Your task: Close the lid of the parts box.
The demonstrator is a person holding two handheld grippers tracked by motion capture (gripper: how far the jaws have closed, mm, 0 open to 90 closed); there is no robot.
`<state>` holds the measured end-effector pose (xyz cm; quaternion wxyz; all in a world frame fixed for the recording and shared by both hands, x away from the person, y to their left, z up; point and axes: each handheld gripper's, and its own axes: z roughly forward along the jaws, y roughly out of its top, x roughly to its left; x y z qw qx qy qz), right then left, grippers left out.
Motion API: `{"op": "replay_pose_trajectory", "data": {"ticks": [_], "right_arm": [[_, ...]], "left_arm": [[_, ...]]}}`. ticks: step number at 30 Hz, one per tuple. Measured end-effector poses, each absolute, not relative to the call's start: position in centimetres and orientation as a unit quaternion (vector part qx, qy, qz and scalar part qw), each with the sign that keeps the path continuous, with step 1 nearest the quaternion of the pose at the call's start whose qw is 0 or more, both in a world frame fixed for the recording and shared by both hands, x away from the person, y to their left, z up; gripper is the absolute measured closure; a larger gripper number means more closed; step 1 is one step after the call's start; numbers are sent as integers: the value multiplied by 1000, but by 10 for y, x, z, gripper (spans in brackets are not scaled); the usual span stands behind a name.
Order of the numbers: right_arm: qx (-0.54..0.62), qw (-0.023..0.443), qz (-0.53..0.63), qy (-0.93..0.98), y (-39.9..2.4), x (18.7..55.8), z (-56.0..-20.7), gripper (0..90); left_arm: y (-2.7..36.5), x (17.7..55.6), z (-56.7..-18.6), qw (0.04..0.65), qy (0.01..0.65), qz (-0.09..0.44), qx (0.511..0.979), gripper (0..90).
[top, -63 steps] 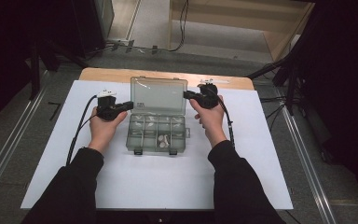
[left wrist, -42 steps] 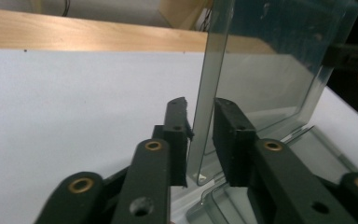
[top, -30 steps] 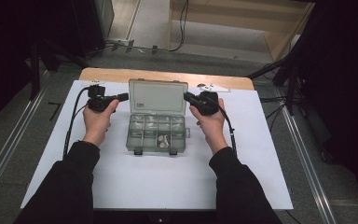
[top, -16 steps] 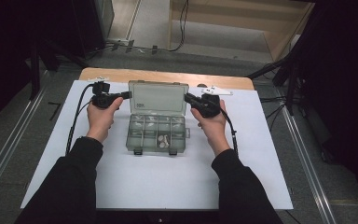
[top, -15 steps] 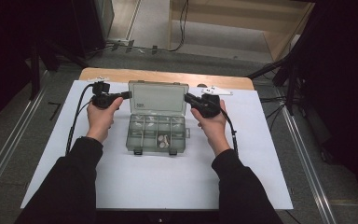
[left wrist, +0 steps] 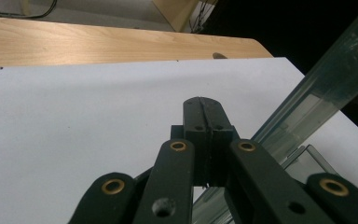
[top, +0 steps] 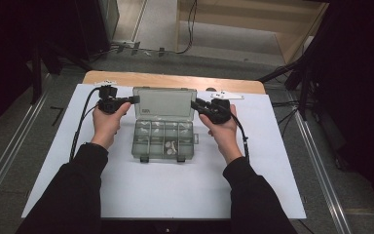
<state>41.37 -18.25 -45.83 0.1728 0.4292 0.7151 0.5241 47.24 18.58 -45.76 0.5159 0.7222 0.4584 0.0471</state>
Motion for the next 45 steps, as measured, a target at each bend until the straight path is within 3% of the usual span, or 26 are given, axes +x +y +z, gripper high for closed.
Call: {"op": "replay_pose_trajectory", "data": {"ticks": [8, 23, 45], "right_arm": [[425, 154, 539, 711, -198, 406, -459, 623], [486, 148, 523, 684, -198, 416, -455, 874], [483, 127, 527, 688, -185, 411, -455, 875]], "left_arm": [[185, 471, -457, 518, 454, 47, 723, 900], [184, 467, -456, 518, 443, 43, 730, 900], [186, 448, -455, 532, 431, 40, 727, 899]]}}
